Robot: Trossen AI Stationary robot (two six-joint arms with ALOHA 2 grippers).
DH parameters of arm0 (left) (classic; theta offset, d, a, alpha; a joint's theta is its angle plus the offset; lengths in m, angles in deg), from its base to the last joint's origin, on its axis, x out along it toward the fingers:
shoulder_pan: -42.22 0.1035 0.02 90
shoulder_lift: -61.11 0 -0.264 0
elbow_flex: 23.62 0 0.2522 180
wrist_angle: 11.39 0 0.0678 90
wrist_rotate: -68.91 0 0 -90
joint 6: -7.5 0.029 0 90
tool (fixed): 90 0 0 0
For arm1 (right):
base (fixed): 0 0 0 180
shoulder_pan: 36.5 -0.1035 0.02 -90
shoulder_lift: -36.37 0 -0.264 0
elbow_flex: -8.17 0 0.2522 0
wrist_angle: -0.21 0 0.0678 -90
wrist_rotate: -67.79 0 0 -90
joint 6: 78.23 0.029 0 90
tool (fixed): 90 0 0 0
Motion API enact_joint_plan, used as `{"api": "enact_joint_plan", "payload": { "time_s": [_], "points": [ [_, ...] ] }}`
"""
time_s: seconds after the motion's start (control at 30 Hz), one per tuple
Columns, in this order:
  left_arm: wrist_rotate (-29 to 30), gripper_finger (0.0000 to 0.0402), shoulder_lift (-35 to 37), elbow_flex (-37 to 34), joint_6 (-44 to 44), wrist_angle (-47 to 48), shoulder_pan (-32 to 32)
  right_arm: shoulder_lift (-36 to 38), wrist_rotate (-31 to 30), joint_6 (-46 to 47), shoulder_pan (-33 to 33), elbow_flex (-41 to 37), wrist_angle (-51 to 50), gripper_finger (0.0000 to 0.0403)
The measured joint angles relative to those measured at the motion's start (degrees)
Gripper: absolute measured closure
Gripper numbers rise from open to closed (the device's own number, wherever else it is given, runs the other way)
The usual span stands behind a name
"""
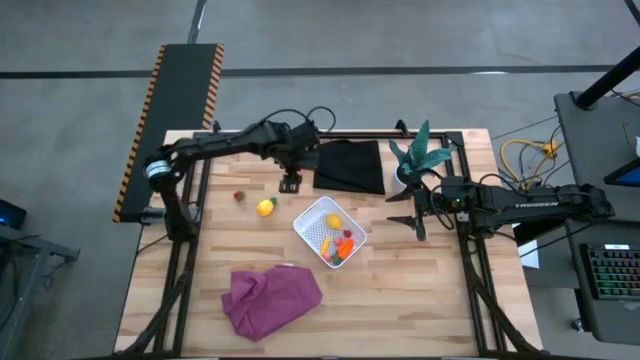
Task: Pick and placing Produce into tupperware
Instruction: Put the large peach into the white bin
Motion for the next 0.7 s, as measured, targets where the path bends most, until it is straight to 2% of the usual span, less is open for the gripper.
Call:
{"api": "enact_joint_plan", "payload": {
  "time_s": [0.1,0.37,0.7],
  "points": [
    [-1.91,0.0183,1.81,-0.03,-0.43,-2.18,-3.77,0.09,0.00,0.37,0.00,0.00,0.22,0.0165],
    [-2.36,0.0183,2.12,-0.17,-2.27,-9.19,-12.62,1.83,0.01,1.07,0.01,0.00,0.46,0.0159],
    [-2.46,0.0183,-1.87,-0.37,-3.37,-16.20,-16.89,3.43,0.02,1.49,0.02,0.00,0.13,0.0164]
  ]
}}
